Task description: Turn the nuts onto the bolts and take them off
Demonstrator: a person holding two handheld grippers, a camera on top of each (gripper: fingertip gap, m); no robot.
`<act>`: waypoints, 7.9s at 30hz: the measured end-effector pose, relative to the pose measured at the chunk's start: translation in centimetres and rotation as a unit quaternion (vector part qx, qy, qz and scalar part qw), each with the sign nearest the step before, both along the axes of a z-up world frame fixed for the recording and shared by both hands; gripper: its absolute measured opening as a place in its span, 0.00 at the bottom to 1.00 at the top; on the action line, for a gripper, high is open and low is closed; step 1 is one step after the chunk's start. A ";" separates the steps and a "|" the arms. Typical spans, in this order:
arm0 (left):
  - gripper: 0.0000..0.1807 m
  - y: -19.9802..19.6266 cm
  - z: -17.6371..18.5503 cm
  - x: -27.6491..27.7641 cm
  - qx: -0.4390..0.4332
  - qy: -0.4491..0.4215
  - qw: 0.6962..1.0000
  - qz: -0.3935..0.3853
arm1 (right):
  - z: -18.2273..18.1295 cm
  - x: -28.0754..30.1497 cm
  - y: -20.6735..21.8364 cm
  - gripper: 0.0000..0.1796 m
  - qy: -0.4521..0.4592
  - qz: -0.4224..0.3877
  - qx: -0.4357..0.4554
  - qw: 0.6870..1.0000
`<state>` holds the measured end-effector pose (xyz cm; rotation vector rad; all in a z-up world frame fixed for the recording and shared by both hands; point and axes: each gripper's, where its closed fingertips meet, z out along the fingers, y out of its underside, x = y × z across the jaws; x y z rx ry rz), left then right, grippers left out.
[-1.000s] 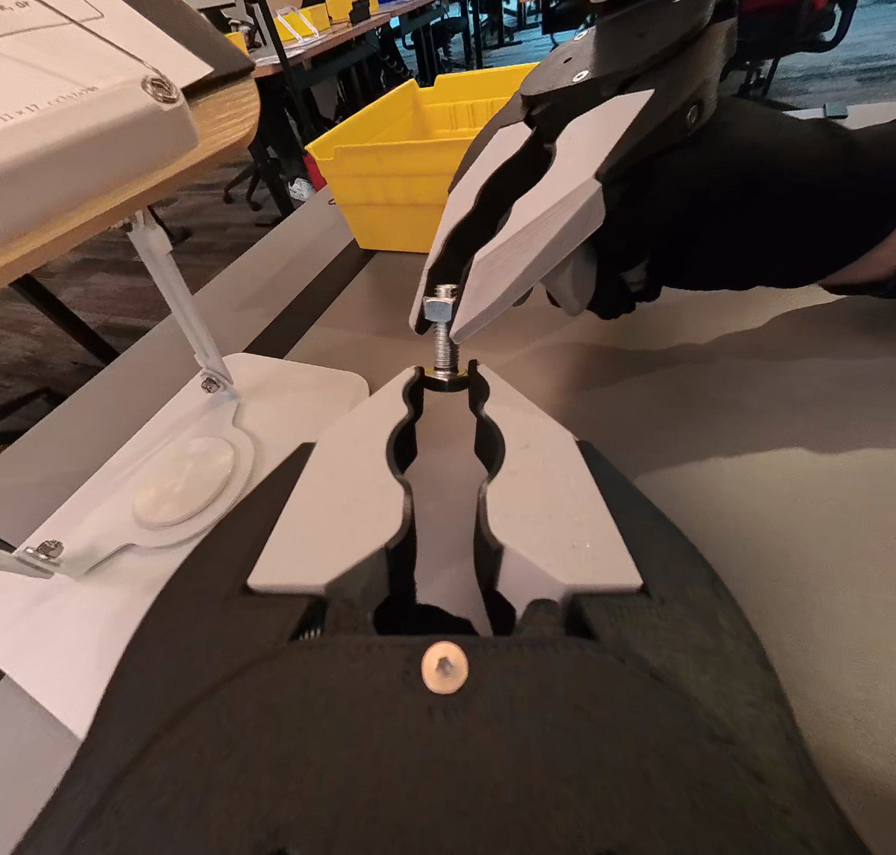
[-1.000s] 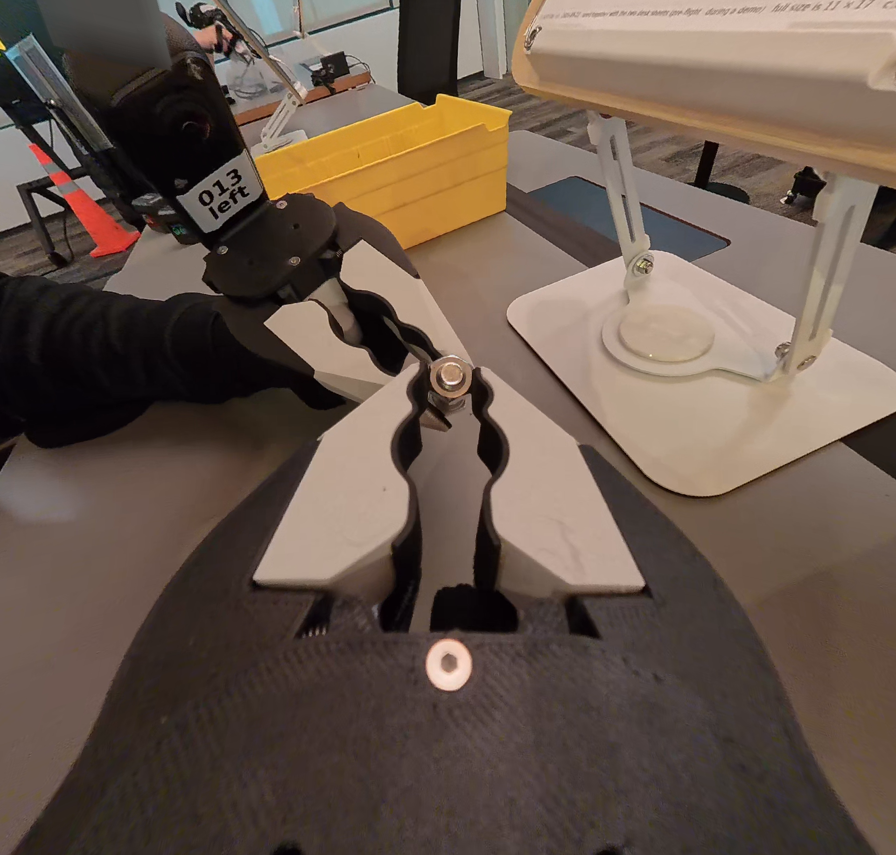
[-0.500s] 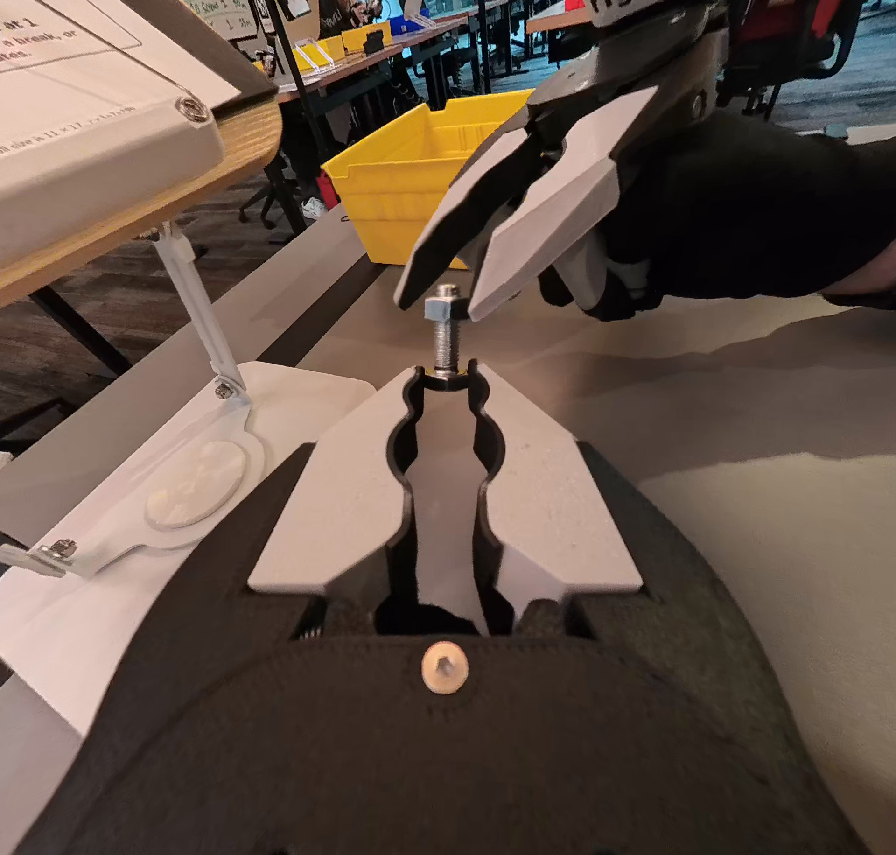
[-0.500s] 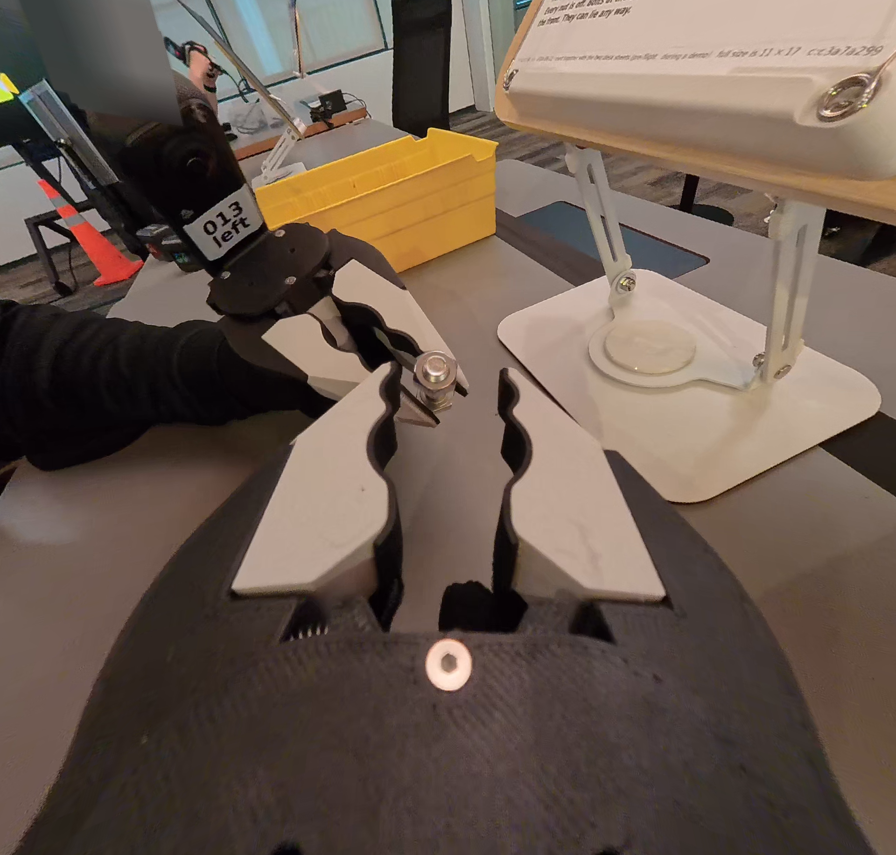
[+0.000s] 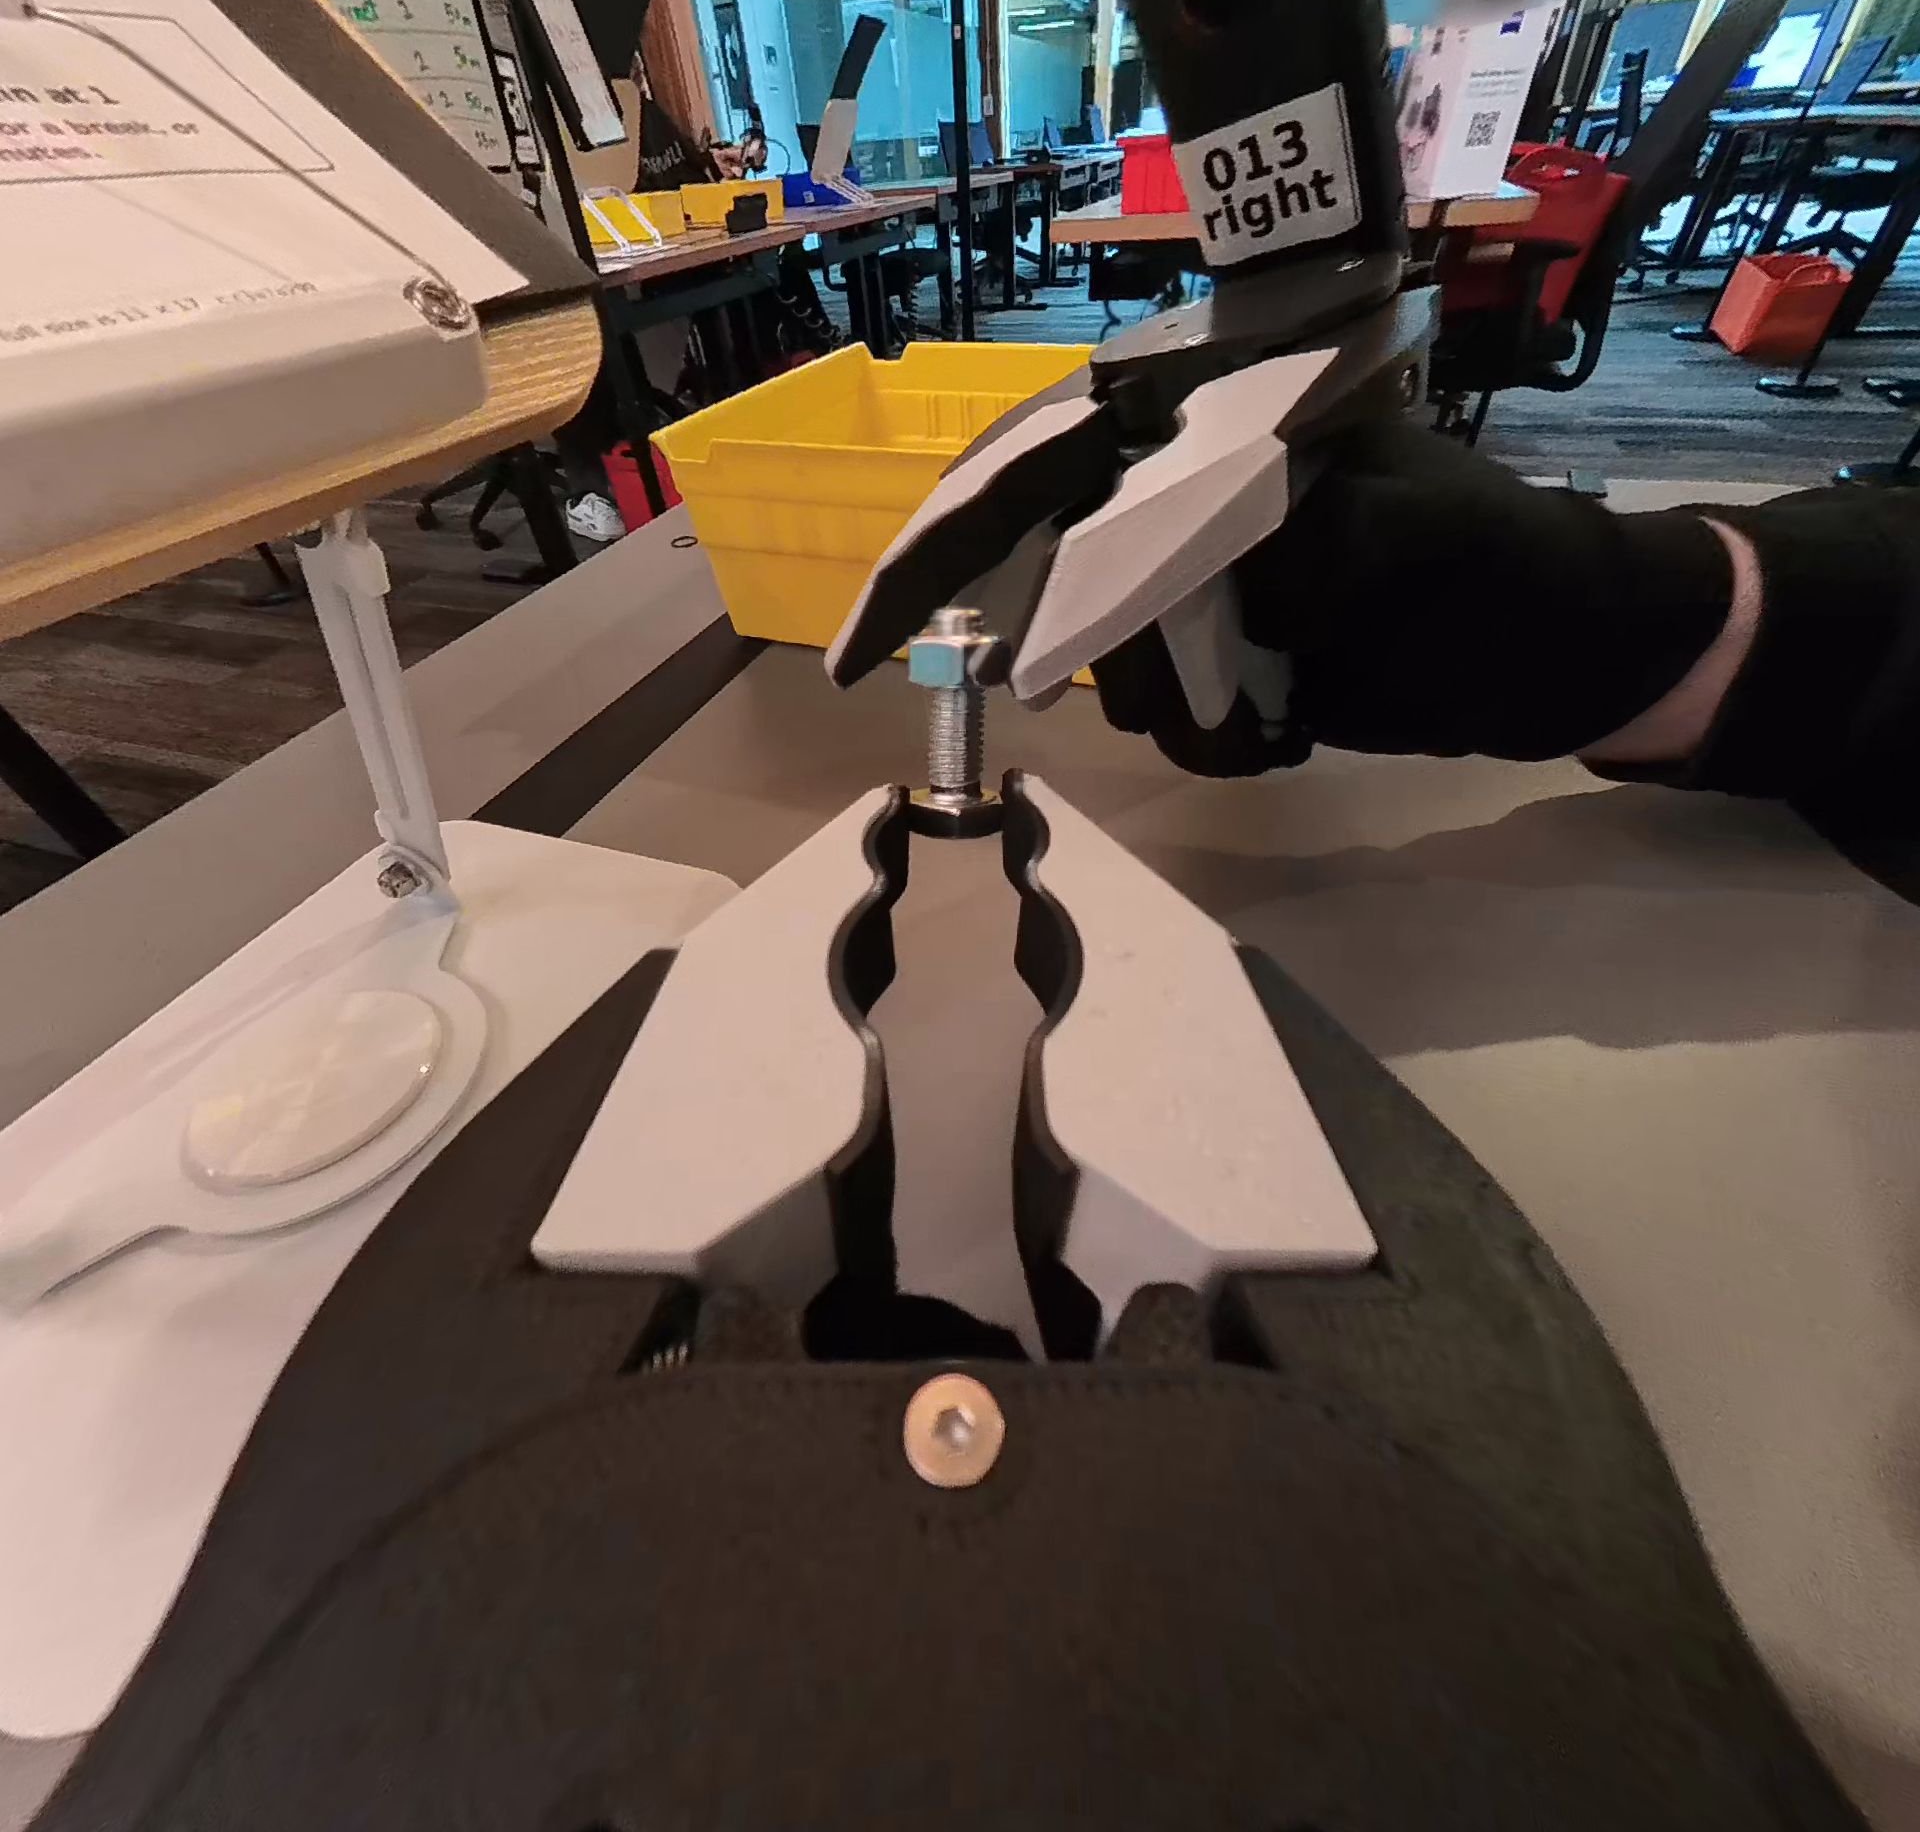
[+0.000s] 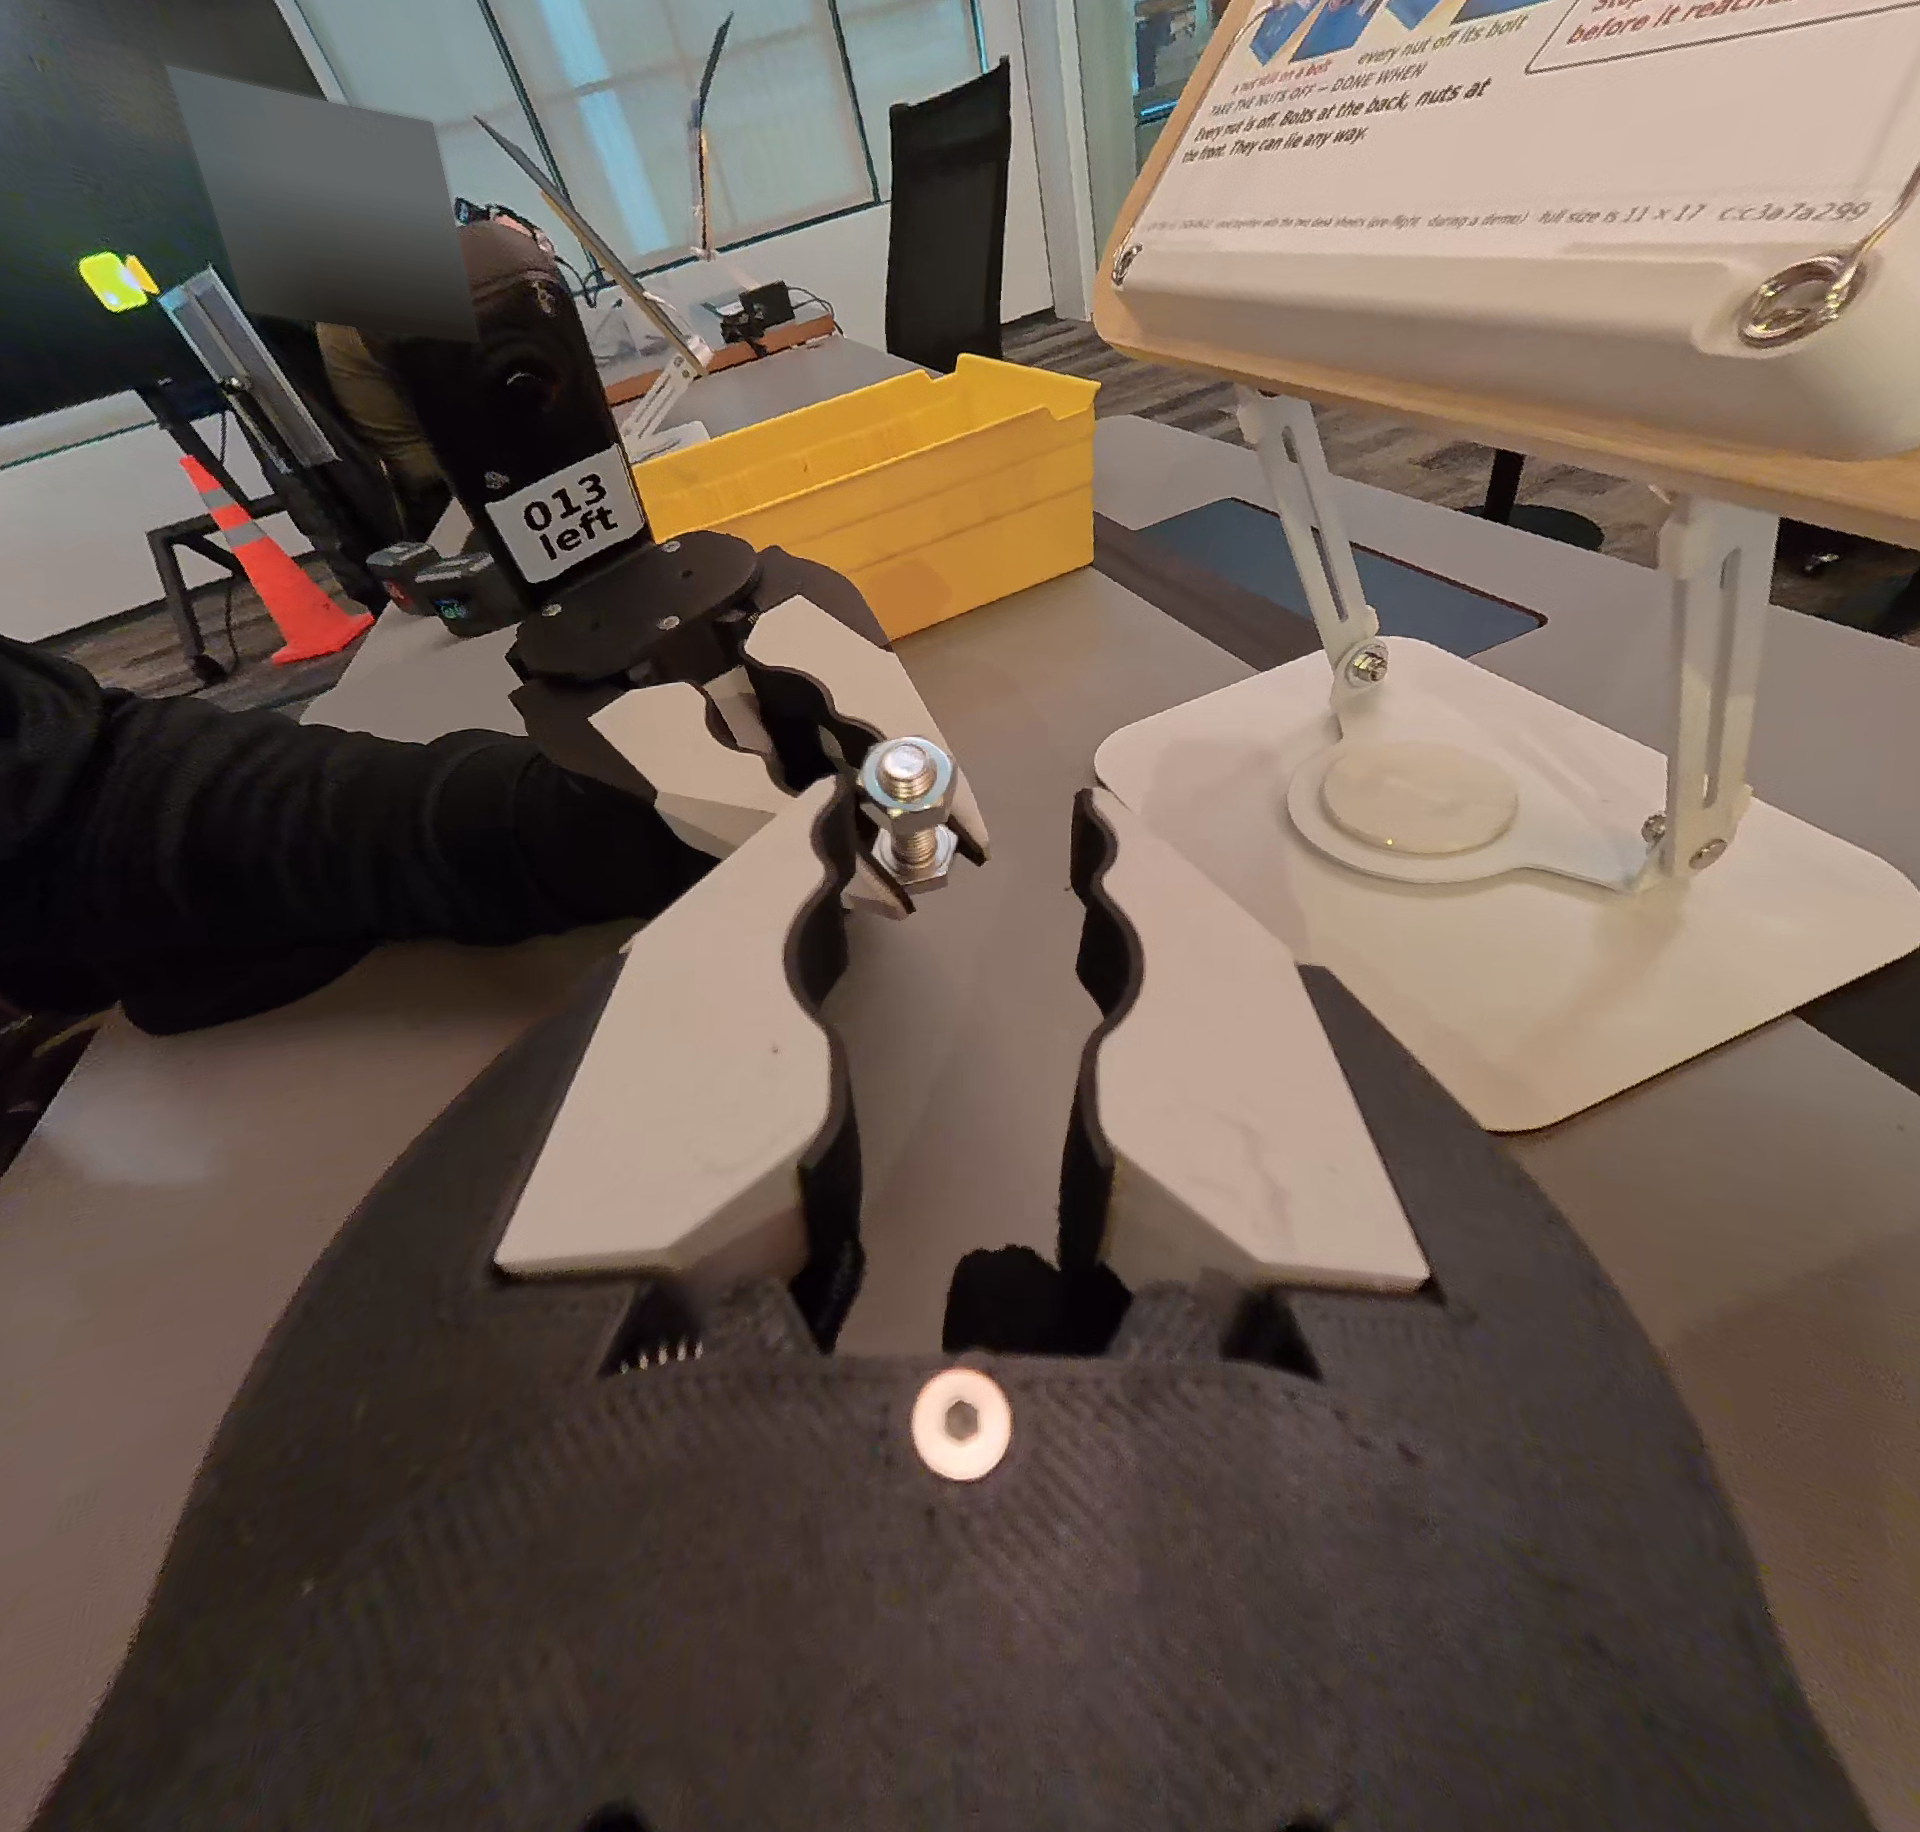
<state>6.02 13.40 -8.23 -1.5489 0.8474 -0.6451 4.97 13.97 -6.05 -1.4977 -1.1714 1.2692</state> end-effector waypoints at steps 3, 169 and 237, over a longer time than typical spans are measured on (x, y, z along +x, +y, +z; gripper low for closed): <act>0.09 -0.2 0.5 0.0 0.002 -0.011 1.000 -0.002 | 0.1 0.5 0.7 0.26 0.007 -0.014 -0.009 1.000; 0.09 -1.9 2.8 0.7 -0.040 -0.131 0.987 -0.079 | 2.7 2.4 2.5 0.27 0.094 -0.055 -0.032 0.994; 0.09 -1.7 2.4 0.7 -0.042 -0.128 0.988 -0.077 | 3.1 0.4 -1.0 0.28 0.094 0.015 -0.003 0.995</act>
